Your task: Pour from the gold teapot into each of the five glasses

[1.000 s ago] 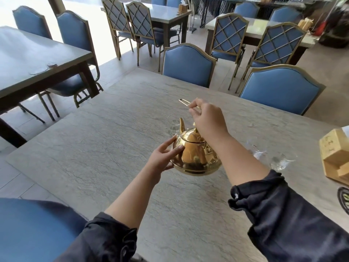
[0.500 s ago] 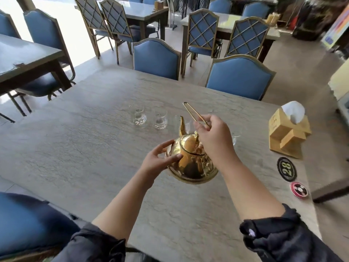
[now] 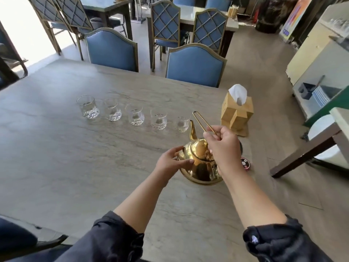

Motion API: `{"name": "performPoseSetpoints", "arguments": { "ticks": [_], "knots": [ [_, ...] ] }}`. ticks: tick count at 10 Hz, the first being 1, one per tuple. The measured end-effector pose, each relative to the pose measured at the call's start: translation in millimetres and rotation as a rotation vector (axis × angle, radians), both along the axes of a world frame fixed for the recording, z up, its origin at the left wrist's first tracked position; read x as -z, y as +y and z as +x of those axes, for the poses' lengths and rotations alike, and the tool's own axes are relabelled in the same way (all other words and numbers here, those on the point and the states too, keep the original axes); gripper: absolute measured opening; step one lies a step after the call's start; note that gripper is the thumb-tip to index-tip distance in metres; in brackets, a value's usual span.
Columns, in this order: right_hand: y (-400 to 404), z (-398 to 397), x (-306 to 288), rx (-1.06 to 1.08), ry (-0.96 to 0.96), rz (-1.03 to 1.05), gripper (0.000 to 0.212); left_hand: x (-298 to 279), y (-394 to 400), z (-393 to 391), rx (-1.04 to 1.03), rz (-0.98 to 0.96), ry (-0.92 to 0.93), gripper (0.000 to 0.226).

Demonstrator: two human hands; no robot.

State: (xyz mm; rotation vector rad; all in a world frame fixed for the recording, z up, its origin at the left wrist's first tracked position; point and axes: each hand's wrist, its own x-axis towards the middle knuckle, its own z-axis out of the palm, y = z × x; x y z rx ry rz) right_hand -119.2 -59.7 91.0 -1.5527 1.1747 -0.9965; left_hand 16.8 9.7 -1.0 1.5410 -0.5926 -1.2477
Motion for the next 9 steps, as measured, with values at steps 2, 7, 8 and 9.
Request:
{"name": "performPoseSetpoints", "arguments": {
  "ticks": [2,7,8,9],
  "knots": [
    [-5,-24,16,0.025,-0.060,0.034,0.016,11,-9,-19,-0.005,0.035,-0.041,0.082],
    [-2,-34,25,-0.014,-0.050,0.090,0.013,14,-7,-27,0.031,0.074,-0.254,0.080],
    [-1,-33,18,-0.012,0.005,0.156,0.013,4,-6,-15,0.150,0.137,-0.380,0.069],
    [-3,-30,8,0.036,0.024,0.183,0.019,-10,-3,1,0.246,0.182,-0.450,0.057]
  ]
}}
